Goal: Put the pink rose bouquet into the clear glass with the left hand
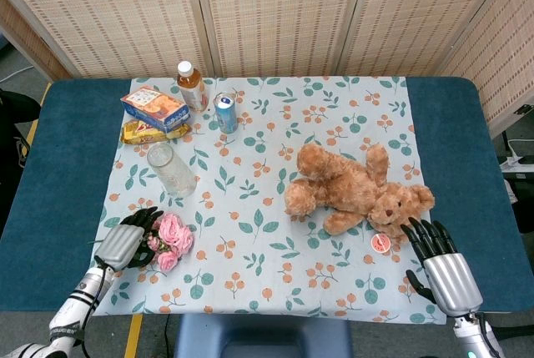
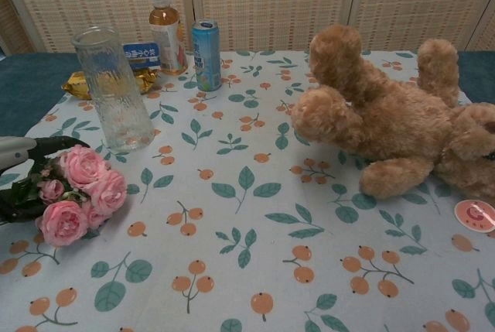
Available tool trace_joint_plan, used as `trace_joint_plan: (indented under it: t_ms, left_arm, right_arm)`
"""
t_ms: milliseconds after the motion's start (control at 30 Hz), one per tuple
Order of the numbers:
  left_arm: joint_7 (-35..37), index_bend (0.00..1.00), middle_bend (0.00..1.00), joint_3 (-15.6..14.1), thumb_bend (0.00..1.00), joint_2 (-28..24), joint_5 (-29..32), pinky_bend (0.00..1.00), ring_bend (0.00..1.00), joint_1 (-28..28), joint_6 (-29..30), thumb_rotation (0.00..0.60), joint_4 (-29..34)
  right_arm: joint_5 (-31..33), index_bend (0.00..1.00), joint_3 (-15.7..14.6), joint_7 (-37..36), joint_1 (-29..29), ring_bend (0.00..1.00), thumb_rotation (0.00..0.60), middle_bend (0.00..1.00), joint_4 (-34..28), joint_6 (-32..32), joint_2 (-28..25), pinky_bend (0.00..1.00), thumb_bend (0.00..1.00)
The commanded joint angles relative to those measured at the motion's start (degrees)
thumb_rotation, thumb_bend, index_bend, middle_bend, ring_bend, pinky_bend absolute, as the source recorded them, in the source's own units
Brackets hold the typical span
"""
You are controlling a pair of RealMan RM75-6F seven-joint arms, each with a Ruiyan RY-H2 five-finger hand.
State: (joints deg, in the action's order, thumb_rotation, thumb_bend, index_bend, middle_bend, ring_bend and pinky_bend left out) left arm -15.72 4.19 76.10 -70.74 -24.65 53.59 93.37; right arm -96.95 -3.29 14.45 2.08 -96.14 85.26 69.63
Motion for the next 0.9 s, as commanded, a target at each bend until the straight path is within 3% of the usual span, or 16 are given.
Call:
trace_joint_plan:
  t_ms: [33, 133, 367, 567, 733, 900]
  left_arm:
    - [-5.0, 0.0, 0.01, 0.6, 0.36, 0.7, 4.0, 0.19, 0.02, -2.5, -1.7, 0.599, 1.6]
    - [-8.9, 0.08, 0.11, 0.5, 0.36, 1.6, 7.0, 0.19, 0.09, -3.7, -1.7, 0.6, 1.5]
    - [-13.2, 0.46, 0.42, -0.3, 0.38, 4.1, 9.8, 0.19, 0.3, -5.4, -0.8, 0.6, -1.1]
    - [-10.5, 0.65, 0.62, -0.4, 0.47, 6.0, 5.8, 0.17, 0.39, -5.1, 2.8, 0.6, -3.3]
    - [0.3, 0.71, 0.68, 0.1, 0.49, 6.6, -4.3, 0.16, 0.43, -3.3, 9.9, 0.6, -5.4]
    - [23.9, 0.72, 0.7, 3.0, 0.49, 6.2, -14.8, 0.16, 0.44, -0.8, 22.1, 0.6, -7.9]
  right_arm:
    - [-0.1, 0.0, 0.0, 0.0, 0.0, 0.0, 0.6, 0.0, 0.0, 0.0, 0.0, 0.0, 0.29]
    - [-0.1, 0.0, -0.1, -0.1, 0.0, 0.0, 0.6, 0.0, -0.1, -0.1, -0.1, 0.0, 0.29]
    - [0.0, 0.0, -0.1, -0.2, 0.0, 0.0, 0.6, 0.0, -0.2, -0.2, -0.3, 0.0, 0.29]
    - [0.0, 0.0, -0.1, -0.2, 0.0, 0.0, 0.6, 0.0, -0.3, -0.2, -0.4, 0.0, 0.29]
    - [0.2, 0.0, -0.1, -0.3, 0.0, 0.0, 0.6, 0.0, -0.4, -0.3, -0.4, 0.0, 0.29]
    - [0.4, 0.0, 0.0, -0.3, 0.0, 0.0, 0.6, 0.0, -0.4, -0.4, -0.4, 0.0, 0.29]
